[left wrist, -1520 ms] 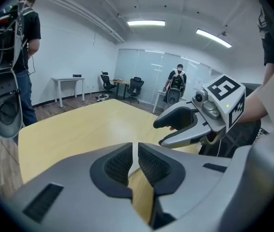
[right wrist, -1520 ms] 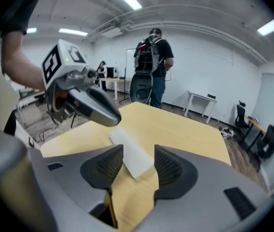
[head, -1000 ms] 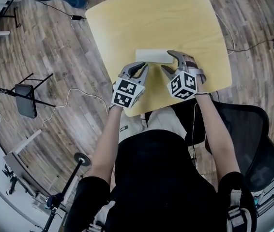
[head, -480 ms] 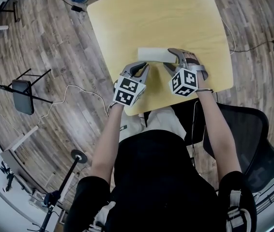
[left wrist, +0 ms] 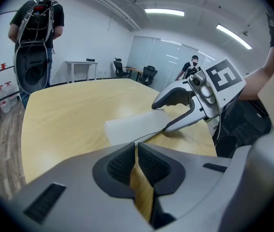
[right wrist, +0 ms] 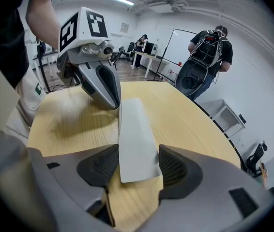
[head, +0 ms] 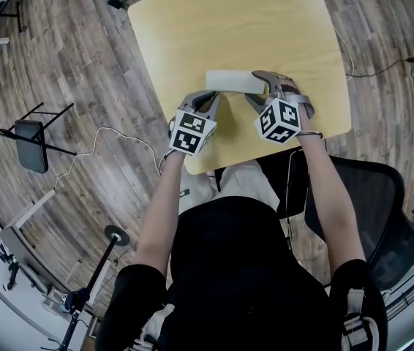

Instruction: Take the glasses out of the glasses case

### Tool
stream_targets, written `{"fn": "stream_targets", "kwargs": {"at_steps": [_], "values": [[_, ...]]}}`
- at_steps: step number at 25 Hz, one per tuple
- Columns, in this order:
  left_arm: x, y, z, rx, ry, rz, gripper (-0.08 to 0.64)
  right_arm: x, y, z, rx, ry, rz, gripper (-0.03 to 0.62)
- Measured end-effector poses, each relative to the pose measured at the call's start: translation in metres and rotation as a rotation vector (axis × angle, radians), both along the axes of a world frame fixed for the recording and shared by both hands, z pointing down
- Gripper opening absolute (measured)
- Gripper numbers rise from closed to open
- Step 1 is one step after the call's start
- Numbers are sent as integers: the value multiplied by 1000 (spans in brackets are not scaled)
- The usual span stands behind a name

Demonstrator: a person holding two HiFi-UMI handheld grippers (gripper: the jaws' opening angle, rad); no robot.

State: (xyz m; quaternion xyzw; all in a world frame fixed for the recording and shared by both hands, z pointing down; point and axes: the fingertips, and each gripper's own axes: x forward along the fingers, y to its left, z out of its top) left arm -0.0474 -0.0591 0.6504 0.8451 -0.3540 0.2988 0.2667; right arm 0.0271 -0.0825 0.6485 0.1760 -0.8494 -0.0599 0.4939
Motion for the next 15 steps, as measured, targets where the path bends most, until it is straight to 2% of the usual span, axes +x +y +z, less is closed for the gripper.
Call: {"fn": "stream_targets", "kwargs": {"at_steps": [6,15], "values": [[-5,-2,5,1,0,-43,28,-1,0,-1,-28,-10,-8,278],[-6,-4,8,-5,6,-58,26,-1,-1,-1,-97,-34,-15,273]]}}
